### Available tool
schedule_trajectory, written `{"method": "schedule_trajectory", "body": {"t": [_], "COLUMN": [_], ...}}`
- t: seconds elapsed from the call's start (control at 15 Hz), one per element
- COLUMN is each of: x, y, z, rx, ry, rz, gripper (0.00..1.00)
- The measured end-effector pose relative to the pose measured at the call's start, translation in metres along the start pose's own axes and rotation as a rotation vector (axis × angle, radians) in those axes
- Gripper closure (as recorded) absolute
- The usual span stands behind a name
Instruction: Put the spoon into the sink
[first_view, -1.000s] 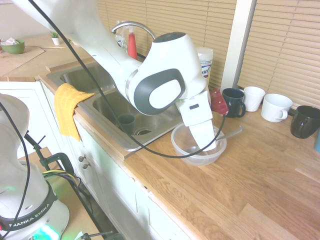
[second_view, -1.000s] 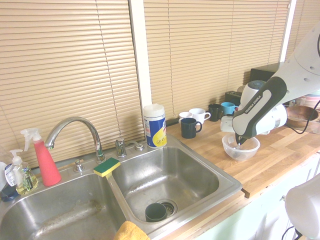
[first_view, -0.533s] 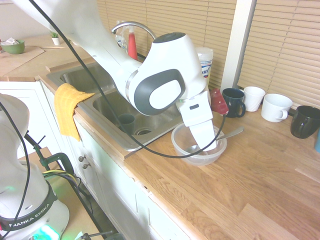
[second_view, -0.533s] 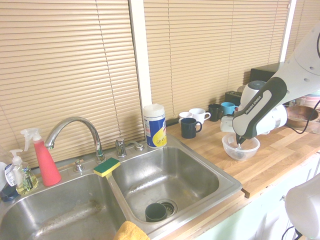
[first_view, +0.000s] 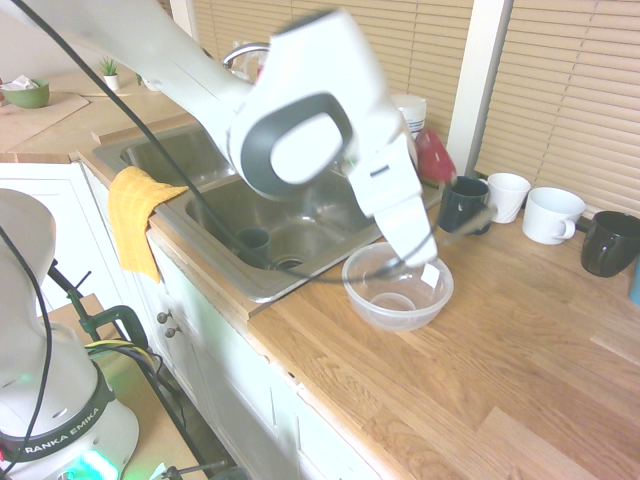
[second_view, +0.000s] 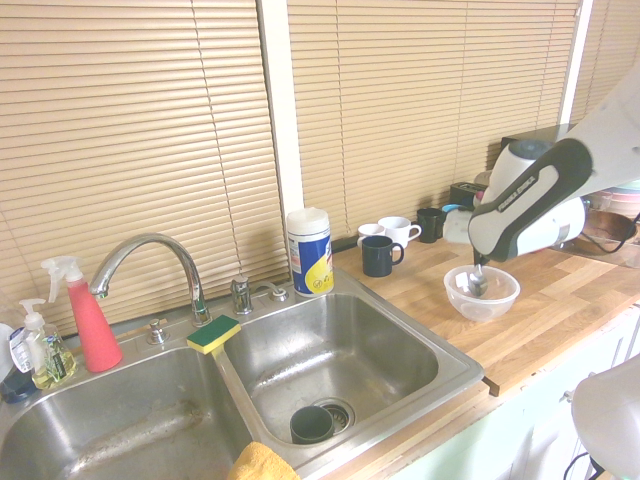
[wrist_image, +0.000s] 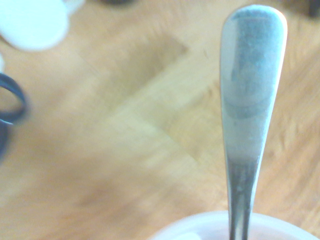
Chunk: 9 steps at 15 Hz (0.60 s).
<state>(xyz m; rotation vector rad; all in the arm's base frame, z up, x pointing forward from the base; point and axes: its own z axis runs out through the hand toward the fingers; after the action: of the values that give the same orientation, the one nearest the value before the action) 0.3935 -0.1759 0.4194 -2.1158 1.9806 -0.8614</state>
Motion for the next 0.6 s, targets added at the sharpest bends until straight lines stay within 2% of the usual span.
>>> {"method": "schedule_trajectory", "body": {"t": [0.13,0.33,0.47,0.6], "x": [-0.03,-0.119,-0.191,-0.26], "y": [-0.02,-0.049,-0.057,-0.054], "z": [-0.04,-0.084,-0.091,-0.084], "rx": [0.049,0.094,0.103,0.072], "ry": [0.011,0.052,0.068,0.066], "rz": [-0.076,-0.234,-0.363,-0.497], "gripper": [1.0,1.0,1.0,1.0]}}
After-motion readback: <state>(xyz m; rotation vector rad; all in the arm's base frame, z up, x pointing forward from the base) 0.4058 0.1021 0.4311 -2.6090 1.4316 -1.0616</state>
